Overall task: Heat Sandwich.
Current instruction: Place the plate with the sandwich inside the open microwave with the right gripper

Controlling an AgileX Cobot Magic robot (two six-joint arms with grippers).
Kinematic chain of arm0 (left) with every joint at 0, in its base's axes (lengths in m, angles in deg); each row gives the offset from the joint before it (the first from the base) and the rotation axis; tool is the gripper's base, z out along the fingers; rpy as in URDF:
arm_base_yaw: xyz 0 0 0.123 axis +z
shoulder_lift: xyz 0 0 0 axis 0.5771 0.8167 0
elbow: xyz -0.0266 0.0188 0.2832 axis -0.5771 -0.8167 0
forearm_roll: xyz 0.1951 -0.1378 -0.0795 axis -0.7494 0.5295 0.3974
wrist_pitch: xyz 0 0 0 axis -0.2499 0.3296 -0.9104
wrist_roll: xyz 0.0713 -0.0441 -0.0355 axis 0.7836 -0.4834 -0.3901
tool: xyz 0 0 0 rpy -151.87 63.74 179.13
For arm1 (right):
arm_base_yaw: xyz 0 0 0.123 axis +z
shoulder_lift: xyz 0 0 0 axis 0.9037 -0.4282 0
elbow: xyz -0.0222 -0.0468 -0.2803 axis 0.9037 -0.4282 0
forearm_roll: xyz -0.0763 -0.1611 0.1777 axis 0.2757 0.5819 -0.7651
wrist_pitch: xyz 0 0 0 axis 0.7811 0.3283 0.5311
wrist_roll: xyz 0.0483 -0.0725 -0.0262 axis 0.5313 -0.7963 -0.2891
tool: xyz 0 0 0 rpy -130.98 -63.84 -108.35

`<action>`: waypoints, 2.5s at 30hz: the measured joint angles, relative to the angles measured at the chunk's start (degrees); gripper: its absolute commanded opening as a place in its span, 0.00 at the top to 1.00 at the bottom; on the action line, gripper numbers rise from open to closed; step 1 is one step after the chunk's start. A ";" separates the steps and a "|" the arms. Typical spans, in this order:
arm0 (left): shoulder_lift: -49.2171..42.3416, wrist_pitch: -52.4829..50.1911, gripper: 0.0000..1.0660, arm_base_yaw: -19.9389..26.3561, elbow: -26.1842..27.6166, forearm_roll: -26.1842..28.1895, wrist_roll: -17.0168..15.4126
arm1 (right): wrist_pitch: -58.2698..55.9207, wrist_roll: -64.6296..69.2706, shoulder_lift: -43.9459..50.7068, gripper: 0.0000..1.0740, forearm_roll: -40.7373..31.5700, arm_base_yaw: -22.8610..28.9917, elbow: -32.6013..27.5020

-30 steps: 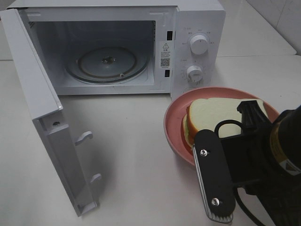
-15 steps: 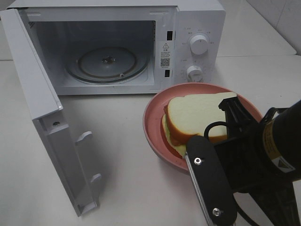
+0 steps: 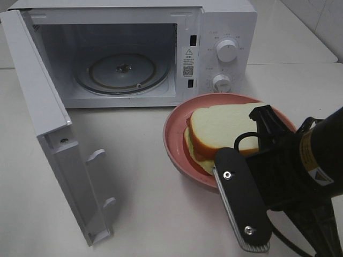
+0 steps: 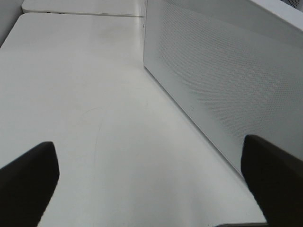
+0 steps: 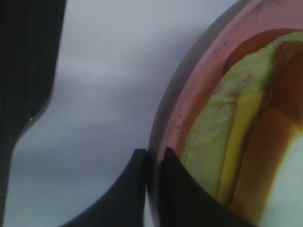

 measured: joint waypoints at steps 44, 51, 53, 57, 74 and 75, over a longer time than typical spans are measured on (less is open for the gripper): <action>0.00 0.00 0.03 0.00 0.00 0.00 0.00 | 14.67 -39.99 -17.19 1.00 -15.07 -8.48 10.26; 0.00 0.00 0.03 0.00 0.00 0.00 0.00 | 13.58 -47.84 -21.43 1.00 -21.37 -12.49 16.04; 0.00 0.00 0.03 0.00 0.00 0.00 0.00 | 12.66 -49.68 -22.35 1.00 -22.52 -13.52 17.53; 0.00 0.00 0.03 0.00 0.00 0.00 0.00 | 11.63 -52.37 -24.35 0.99 -24.24 -15.13 20.63; 0.00 0.00 0.03 0.00 0.00 0.00 0.00 | 6.36 -59.13 -32.83 1.00 -28.76 -17.36 32.26; 0.00 0.00 0.03 0.00 0.00 0.00 0.00 | 5.96 -59.76 -33.80 1.00 -29.05 -17.36 33.52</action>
